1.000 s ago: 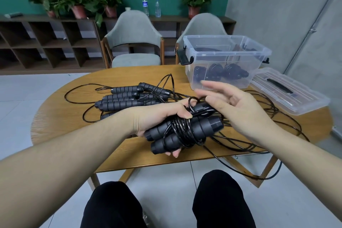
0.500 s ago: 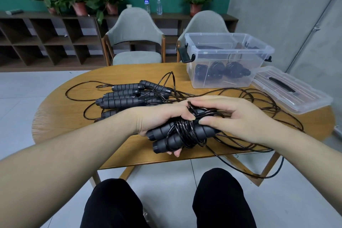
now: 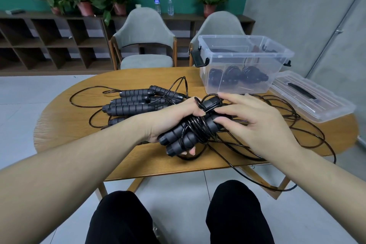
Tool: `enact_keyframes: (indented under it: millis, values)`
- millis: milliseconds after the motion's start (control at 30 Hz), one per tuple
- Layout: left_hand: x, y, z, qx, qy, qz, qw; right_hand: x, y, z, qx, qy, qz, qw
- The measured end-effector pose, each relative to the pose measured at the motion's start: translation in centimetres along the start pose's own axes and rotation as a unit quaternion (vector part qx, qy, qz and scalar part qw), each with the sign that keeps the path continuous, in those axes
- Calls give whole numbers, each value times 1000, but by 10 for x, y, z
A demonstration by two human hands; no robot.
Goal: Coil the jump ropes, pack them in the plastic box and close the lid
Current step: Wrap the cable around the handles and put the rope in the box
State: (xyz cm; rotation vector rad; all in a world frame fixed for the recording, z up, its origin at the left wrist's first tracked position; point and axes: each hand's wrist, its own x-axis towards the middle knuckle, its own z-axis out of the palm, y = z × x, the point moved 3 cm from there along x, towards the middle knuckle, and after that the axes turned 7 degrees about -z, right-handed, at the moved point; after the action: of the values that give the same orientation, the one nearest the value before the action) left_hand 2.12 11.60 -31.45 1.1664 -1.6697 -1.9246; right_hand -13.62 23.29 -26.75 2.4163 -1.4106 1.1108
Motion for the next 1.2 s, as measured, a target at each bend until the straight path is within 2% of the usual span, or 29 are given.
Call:
enact_keyframes:
  millis: [33, 67, 100, 133, 233, 300, 400, 567, 800, 933, 1067, 1133, 1200]
  values:
    - [-7, 1, 0, 35, -6, -11, 999, -1, 2, 0, -16, 3, -9, 1000]
    - [-5, 5, -1, 130, 15, 27, 991, 1, 3, 0, -20, -2, -15, 1000]
    - [-9, 9, 1, 187, 26, 6, 982, 3, 5, 1, -42, -11, -16, 999]
    - [-4, 9, -6, 162, 38, 8, 986, 3, 6, 2, -54, -25, -15, 998]
    - [-30, 2, -4, 66, -69, -25, 995, 8, 4, 6, -53, -61, 11, 997]
    - [-39, 3, 3, 52, -80, -25, 995, 11, 6, 7, -42, -66, 40, 996]
    - [-40, 6, 7, 41, -52, -17, 998, 14, 8, 10, -9, -69, 79, 994]
    - [-37, 3, 8, 52, -10, -2, 999, 13, 10, 16, -30, -68, 98, 992]
    - [-37, 7, 17, 31, 50, 17, 998, 7, 12, 17, -170, -22, 40, 984]
    - [-34, 9, 26, 31, 112, 35, 993, 9, 13, 18, -257, -42, 41, 965]
    - [-28, 11, 31, 9, 150, 59, 987, 13, 13, 23, -184, -91, 85, 975]
    - [-25, 12, 30, 48, 180, 81, 979, 13, 15, 24, -124, -107, 116, 980]
    - [-25, 12, 30, 76, 195, 91, 974, 15, 16, 23, -115, -115, 111, 980]
